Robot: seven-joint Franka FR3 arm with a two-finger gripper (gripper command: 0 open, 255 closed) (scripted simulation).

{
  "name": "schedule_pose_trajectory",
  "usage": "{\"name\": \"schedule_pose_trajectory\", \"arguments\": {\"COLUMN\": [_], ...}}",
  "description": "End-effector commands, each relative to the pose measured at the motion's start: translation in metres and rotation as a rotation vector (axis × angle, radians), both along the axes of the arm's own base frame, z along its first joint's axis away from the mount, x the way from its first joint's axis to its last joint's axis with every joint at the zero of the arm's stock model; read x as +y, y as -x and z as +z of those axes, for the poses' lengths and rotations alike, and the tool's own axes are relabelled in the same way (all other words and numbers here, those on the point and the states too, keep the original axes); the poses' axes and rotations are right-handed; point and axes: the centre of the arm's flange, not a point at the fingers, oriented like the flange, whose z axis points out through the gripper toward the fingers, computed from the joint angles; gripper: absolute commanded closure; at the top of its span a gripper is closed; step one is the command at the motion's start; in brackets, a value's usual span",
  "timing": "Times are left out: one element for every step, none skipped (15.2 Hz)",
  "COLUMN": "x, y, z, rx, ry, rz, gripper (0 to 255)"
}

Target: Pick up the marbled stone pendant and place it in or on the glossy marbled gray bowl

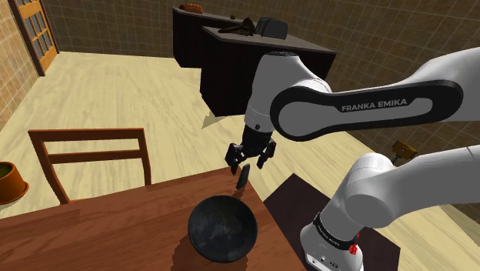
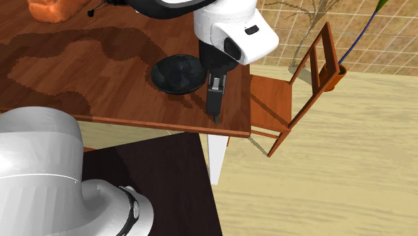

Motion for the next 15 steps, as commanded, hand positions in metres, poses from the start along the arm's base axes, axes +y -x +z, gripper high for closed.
{"name": "schedule_pose_trajectory", "arguments": {"x": [0.0005, 0.0005, 0.0006, 0.0006, 0.0006, 0.0006, 0.0006, 0.0006, 0.0006, 0.0006, 0.0006, 0.0006, 0.0006, 0.0006, 0.0006], "y": [-0.0007, -0.0007, -0.0007, -0.0007, -0.0007, -0.0007, -0.0007, -0.0007, -0.0007, -0.0007, -0.0007, -0.0007, -0.0007, -0.0008, -0.0008], "z": [-0.0067, -0.0067, -0.0067, -0.0067, -0.0067, -0.0067, -0.0067, -0.0067, -0.0067, -0.0067, -0.0067, -0.0067, -0.0067, -0.0067, -0.0067], "rx": [-0.001, -0.001, -0.001, -0.001, -0.001, -0.001, -0.001, -0.001, -0.001, -0.001, -0.001, -0.001, -0.001, -0.001, -0.001], "ry": [0.000, 0.000, 0.000, 0.000, 0.000, 0.000, 0.000, 0.000, 0.000, 0.000, 0.000, 0.000, 0.000, 0.000, 0.000], "rz": [0.000, 0.000, 0.000, 0.000, 0.000, 0.000, 0.000, 0.000, 0.000, 0.000, 0.000, 0.000, 0.000, 0.000, 0.000], "gripper": [0, 0, 0, 0, 0, 0, 0, 0, 255, 255, 255, 255, 255, 255, 255]}}
